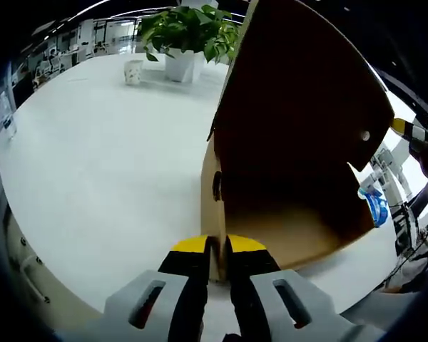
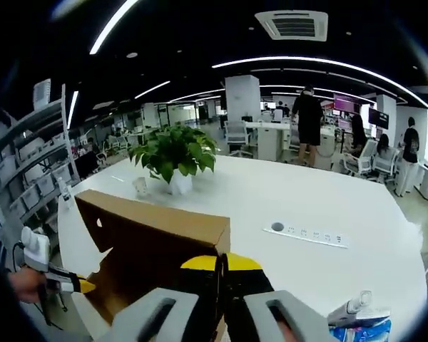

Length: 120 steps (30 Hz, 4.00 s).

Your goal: Operate the shoe box by opening the lid, removing the specified soft item, and placing it in the target area until the item is outside and the box remains undamaged.

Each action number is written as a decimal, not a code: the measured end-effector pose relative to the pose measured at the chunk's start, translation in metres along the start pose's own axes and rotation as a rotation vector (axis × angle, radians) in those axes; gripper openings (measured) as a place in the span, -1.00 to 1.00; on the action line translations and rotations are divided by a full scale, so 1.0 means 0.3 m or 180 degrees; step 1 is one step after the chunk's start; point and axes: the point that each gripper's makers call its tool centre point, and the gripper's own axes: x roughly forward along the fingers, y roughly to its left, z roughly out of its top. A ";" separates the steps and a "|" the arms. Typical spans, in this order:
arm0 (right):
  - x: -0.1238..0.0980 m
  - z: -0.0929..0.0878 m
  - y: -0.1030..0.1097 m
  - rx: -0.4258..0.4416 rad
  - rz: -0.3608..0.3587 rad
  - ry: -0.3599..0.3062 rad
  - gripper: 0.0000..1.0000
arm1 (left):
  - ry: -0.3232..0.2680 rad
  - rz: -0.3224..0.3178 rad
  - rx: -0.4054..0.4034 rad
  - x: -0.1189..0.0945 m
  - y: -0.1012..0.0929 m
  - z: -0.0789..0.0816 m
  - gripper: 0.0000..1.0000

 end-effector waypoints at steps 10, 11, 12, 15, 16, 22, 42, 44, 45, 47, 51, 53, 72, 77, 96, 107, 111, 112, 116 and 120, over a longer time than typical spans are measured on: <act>-0.034 -0.045 0.022 0.0030 0.0020 0.0010 -1.00 | 0.0006 -0.0030 -0.0027 0.010 -0.007 0.001 -0.84; -0.038 -0.051 0.024 0.0036 0.0020 0.0007 -1.00 | 0.0006 -0.0033 -0.0032 0.009 -0.007 0.001 -0.84; -0.040 -0.054 0.025 0.0031 0.0022 0.0001 -1.00 | 0.0006 -0.0034 -0.0036 0.010 -0.007 0.001 -0.84; -0.045 -0.060 0.026 0.0025 0.0043 -0.0036 -1.00 | 0.0005 -0.0042 -0.0056 0.011 -0.005 0.004 -0.84; -0.048 -0.062 0.028 0.0020 0.0043 -0.0040 -1.00 | 0.0008 -0.0045 -0.0056 0.012 -0.005 0.005 -0.84; -0.061 -0.079 0.036 -0.0024 0.0018 -0.0086 -1.00 | 0.0003 -0.0050 -0.0091 0.017 -0.003 0.014 -0.85; -0.091 -0.145 0.046 -0.0053 -0.0011 -0.0118 -1.00 | -0.0020 -0.0165 -0.0154 0.027 -0.004 0.026 -0.83; -0.095 -0.159 0.045 -0.0051 -0.0016 -0.0116 -1.00 | -0.0018 -0.0191 -0.0144 0.027 -0.006 0.026 -0.82; -0.095 -0.167 0.043 -0.0060 -0.0021 -0.0117 -1.00 | -0.0015 -0.0205 -0.0138 0.027 -0.007 0.027 -0.82; -0.091 -0.179 0.036 -0.0069 -0.0029 -0.0115 -1.00 | -0.0014 -0.0239 -0.0146 0.028 -0.008 0.029 -0.81; -0.088 -0.216 0.028 -0.0060 -0.0047 -0.0072 -1.00 | -0.0016 -0.0289 -0.0155 0.026 -0.017 0.026 -0.80; -0.095 -0.233 0.028 -0.0014 -0.0056 -0.0074 -1.00 | -0.0011 -0.0294 -0.0124 0.026 -0.019 0.025 -0.80; -0.095 -0.308 0.019 0.0102 -0.0069 -0.0094 -1.00 | -0.0033 -0.0473 -0.0004 0.022 -0.017 0.038 -0.77; -0.101 -0.321 0.032 0.0124 -0.0055 -0.0092 -1.00 | -0.0106 -0.0432 0.0063 -0.008 -0.018 0.073 -0.84; -0.105 -0.414 0.083 0.0293 0.0073 0.0022 -1.00 | -0.0389 -0.0547 0.0247 -0.121 -0.033 0.093 -1.00; -0.109 -0.463 0.093 0.0341 0.0098 0.0093 -1.00 | -0.0412 -0.0674 0.0264 -0.148 -0.051 0.047 -1.00; -0.108 -0.480 0.089 0.0391 0.0087 0.0110 -1.00 | -0.0414 -0.0683 0.0270 -0.147 -0.051 0.042 -1.00; -0.107 -0.482 0.090 0.0387 0.0087 0.0117 -1.00 | -0.0413 -0.0684 0.0275 -0.148 -0.052 0.040 -1.00; -0.107 -0.492 0.093 0.0401 0.0093 0.0149 -1.00 | -0.0415 -0.0663 0.0298 -0.145 -0.044 0.041 -1.00; -0.107 -0.505 0.091 0.0424 0.0085 0.0183 -1.00 | -0.0412 -0.0634 0.0317 -0.146 -0.038 0.037 -1.00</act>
